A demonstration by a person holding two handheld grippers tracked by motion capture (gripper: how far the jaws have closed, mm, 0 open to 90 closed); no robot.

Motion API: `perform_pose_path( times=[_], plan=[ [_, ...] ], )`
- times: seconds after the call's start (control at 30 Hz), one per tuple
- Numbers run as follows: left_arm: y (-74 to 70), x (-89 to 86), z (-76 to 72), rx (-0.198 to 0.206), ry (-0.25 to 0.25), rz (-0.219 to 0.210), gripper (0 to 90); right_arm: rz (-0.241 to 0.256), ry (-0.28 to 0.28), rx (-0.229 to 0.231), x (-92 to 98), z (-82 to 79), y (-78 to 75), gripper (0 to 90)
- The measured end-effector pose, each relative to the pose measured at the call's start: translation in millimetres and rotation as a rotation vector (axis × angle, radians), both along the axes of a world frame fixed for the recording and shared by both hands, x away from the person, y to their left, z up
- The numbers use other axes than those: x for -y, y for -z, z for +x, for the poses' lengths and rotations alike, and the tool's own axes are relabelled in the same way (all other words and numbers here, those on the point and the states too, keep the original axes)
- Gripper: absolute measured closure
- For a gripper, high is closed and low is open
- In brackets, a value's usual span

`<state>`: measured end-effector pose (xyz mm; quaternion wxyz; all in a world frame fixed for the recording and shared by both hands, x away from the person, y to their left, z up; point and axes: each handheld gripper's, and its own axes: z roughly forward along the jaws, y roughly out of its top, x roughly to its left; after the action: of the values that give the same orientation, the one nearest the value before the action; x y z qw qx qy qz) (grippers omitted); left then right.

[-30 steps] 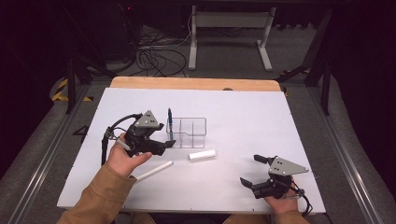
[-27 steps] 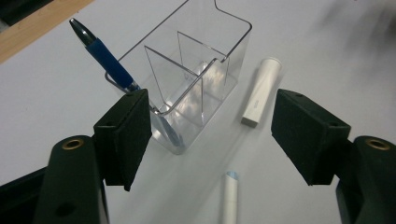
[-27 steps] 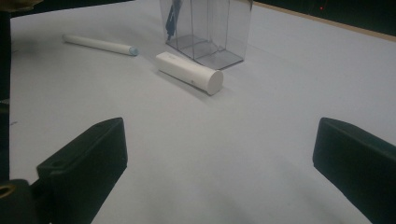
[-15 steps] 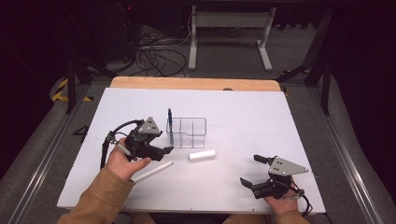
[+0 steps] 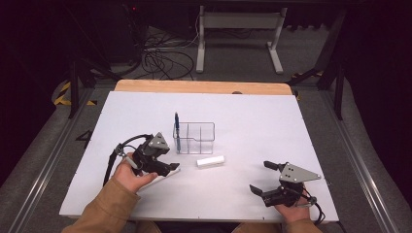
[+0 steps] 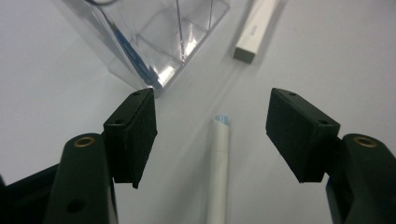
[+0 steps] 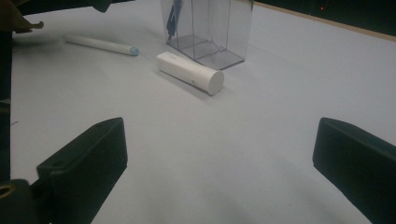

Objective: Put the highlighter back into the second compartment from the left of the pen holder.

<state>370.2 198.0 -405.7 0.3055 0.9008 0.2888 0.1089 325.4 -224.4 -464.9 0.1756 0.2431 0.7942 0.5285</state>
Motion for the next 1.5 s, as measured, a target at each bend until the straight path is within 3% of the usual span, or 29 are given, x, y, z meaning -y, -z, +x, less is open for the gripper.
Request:
perform_pose_path(
  times=[0.67,1.13,1.5],
  plan=[
    [22.1,4.7,-2.1,-0.113,0.024,0.116,46.9,0.001,0.002,-0.001,-0.1,0.2,0.2,3.7],
    [25.8,3.4,-3.7,-0.158,0.010,0.196,61.2,0.000,0.000,-0.001,-0.2,0.2,0.3,3.7],
    [28.5,4.4,-3.7,-0.177,0.027,0.228,74.8,0.000,-0.001,-0.001,-0.3,0.1,0.3,3.7]
  ],
)
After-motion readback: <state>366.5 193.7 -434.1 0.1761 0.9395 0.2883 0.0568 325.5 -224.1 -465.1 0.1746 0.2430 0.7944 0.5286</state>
